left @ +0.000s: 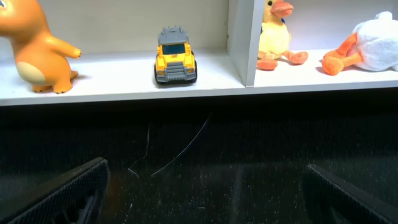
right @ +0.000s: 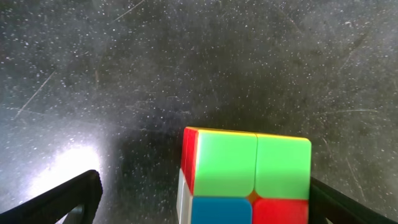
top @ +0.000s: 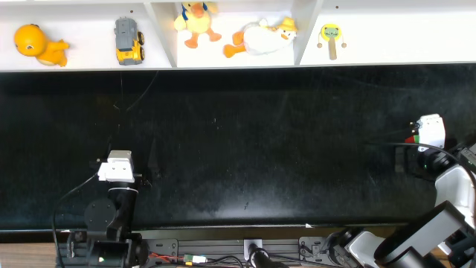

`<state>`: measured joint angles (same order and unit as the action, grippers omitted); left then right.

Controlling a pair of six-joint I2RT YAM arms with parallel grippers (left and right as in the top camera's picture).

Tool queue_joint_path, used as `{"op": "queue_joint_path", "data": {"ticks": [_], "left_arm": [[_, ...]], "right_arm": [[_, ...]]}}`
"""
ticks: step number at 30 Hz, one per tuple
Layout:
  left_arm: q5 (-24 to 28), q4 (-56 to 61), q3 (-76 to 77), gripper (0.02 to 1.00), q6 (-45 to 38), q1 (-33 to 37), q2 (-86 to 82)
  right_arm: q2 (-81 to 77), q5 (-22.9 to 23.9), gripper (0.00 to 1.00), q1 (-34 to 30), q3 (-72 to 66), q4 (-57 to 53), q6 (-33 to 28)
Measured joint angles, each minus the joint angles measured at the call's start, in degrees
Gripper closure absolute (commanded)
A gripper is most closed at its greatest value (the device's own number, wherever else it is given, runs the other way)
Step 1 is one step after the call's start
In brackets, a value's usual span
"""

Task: Store Toys

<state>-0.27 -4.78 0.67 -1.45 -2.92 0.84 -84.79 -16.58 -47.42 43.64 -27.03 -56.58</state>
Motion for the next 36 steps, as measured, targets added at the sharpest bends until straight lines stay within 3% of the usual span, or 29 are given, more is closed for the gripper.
{"op": "queue_joint_path", "data": {"ticks": [11,15,17,19,24,31,36], "left_arm": [[0.0,0.0,0.0,0.02,0.0,0.0,0.0],[0.0,0.0,0.0,0.023,0.0,0.0,0.0],[0.0,0.0,0.0,0.02,0.0,0.0,0.0],[0.0,0.0,0.0,0.02,0.0,0.0,0.0],[0.0,0.0,0.0,0.023,0.0,0.0,0.0],[0.0,0.0,0.0,0.02,0.0,0.0,0.0],[0.0,0.0,0.0,0.02,0.0,0.0,0.0]], "right_arm": [[-0.4,0.2,0.001,-0.3,0.0,0.6,7.6],[-1.0,0.0,0.053,-0.3,0.0,0.8,9.6],[-1.4,0.0,0.174,-0.5,0.0,0.9,10.1],[-1.5,0.0,0.38,-0.6,0.0,1.2,10.3],[-1.6,-0.3,0.551,-0.6,0.0,1.7,11.2],[-1.6,-0.3,0.533,-0.1,0.0,2.8,12.0],[-1.3,1.8,0.527,4.9,2.9,-2.7,14.5]]}}
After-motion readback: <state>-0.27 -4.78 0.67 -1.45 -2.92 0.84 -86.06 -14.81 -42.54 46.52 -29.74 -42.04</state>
